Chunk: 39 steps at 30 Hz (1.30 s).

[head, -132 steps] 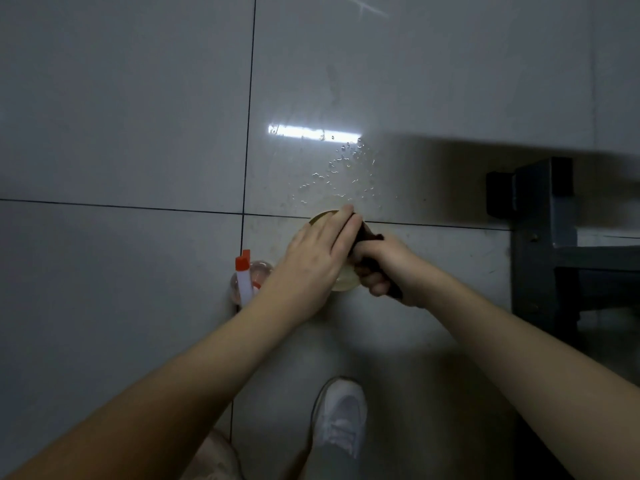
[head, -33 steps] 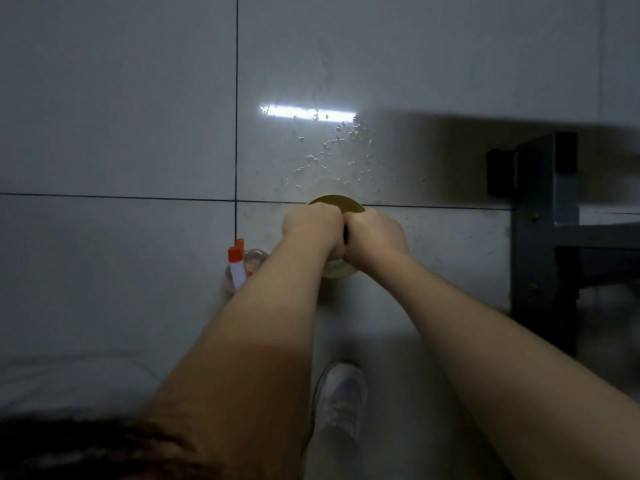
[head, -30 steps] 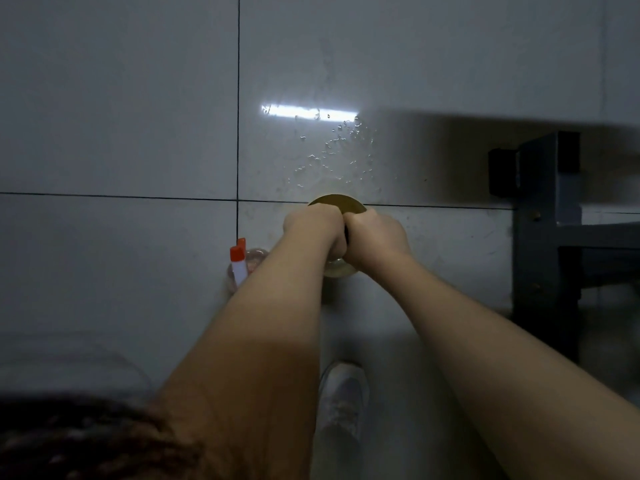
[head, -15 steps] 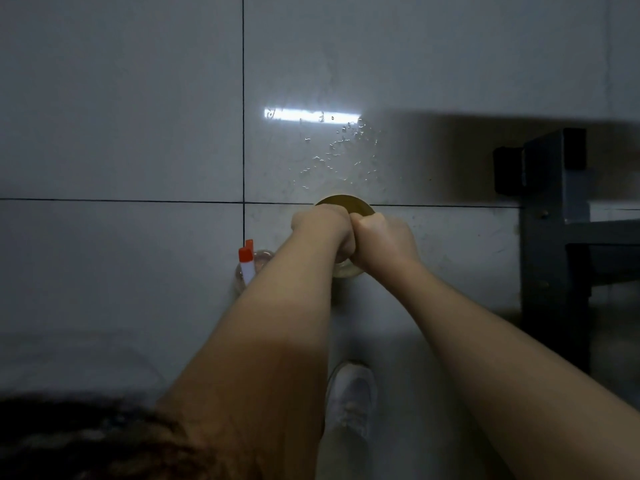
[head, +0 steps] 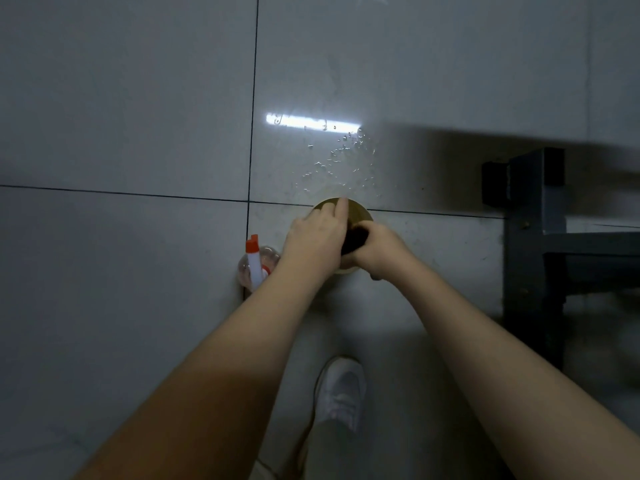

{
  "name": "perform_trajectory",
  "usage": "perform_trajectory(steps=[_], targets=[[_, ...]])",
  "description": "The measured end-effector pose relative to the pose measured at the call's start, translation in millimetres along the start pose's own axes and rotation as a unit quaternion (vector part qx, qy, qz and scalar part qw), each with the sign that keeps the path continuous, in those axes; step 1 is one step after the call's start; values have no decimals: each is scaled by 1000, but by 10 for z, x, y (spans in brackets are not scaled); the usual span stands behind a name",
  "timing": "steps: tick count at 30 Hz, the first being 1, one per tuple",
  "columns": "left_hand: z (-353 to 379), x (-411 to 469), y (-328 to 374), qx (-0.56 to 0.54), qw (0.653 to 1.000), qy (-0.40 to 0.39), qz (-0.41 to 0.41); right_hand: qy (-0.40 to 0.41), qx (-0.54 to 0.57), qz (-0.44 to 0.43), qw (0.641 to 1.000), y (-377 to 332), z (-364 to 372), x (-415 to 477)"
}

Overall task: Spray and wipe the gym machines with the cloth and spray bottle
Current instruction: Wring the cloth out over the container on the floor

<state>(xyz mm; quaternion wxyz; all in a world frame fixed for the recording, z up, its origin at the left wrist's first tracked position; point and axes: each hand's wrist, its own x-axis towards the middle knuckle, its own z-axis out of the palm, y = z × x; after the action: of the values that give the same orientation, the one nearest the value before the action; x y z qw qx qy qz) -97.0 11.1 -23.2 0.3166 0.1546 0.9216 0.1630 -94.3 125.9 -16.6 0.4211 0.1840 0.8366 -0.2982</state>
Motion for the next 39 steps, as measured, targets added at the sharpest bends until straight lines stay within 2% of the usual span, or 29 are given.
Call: perform_trajectory(steps=[3,5,8,10,11,13,16,18,23,29,32,36,39], targets=[[-128,-193,-91,-40,998,40,-16,2,116,33,993,83,-22,-121],[-209,-369,-201,-79,988,134,-7,-1,181,46,982,129,-32,-191],[-294,-733,-401,-208,929,296,-80,2,229,62,972,174,5,-273],[-262,-943,-578,-263,894,324,-165,21,258,72,963,192,64,-308],[-212,-1013,-670,-270,892,304,-197,35,270,75,959,196,98,-318],[-41,-1097,-836,-263,916,205,-223,65,287,82,952,215,175,-309],[190,-1128,-973,-266,941,51,-205,104,283,91,949,263,263,-250],[318,-1087,-1007,-270,945,19,-186,111,289,93,946,294,312,-203],[516,-806,-962,-251,952,89,-153,106,280,74,951,329,390,-121],[553,-753,-868,-265,940,168,-131,112,297,55,947,310,437,-155],[543,-819,-861,-260,943,161,-133,105,313,56,942,298,441,-240],[490,-989,-806,-247,950,167,-93,87,340,91,932,244,403,-403],[389,-1134,-748,-258,953,144,-65,74,363,106,923,209,346,-572]])
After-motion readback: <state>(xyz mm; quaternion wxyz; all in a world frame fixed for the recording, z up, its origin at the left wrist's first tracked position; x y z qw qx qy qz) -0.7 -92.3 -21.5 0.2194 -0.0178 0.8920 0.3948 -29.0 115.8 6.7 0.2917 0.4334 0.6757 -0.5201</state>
